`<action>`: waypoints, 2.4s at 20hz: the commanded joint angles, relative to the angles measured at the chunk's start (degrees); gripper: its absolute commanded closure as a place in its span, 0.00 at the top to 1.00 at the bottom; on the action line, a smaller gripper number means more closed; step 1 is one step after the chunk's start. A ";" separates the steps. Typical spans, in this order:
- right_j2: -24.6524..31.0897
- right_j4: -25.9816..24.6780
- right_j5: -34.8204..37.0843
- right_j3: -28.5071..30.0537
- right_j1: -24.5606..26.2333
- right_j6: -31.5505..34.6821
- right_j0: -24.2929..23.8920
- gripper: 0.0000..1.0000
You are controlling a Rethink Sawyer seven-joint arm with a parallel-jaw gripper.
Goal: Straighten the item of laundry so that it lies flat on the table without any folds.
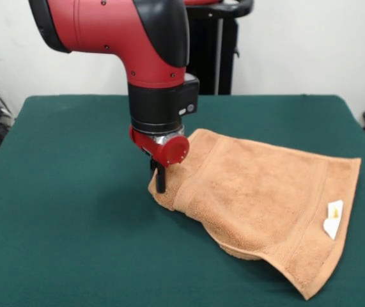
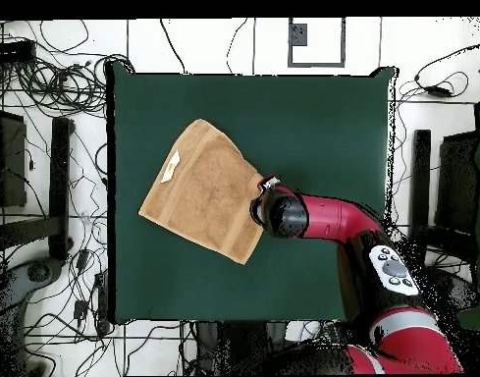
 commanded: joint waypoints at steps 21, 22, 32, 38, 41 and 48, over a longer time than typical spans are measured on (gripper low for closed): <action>2.90 -1.84 2.87 2.87 0.51 -3.87 0.09 0.00; 3.13 -1.87 3.28 2.87 0.30 -4.35 -0.21 0.00; 4.03 -2.07 4.26 4.74 -2.30 -5.98 -2.84 0.00; 3.92 -2.55 5.21 4.29 -2.81 -6.43 -2.28 0.00; 3.76 -3.00 5.05 4.12 -2.77 -6.48 -1.68 0.00; 3.03 -5.89 3.91 3.24 -2.58 -7.80 0.14 0.00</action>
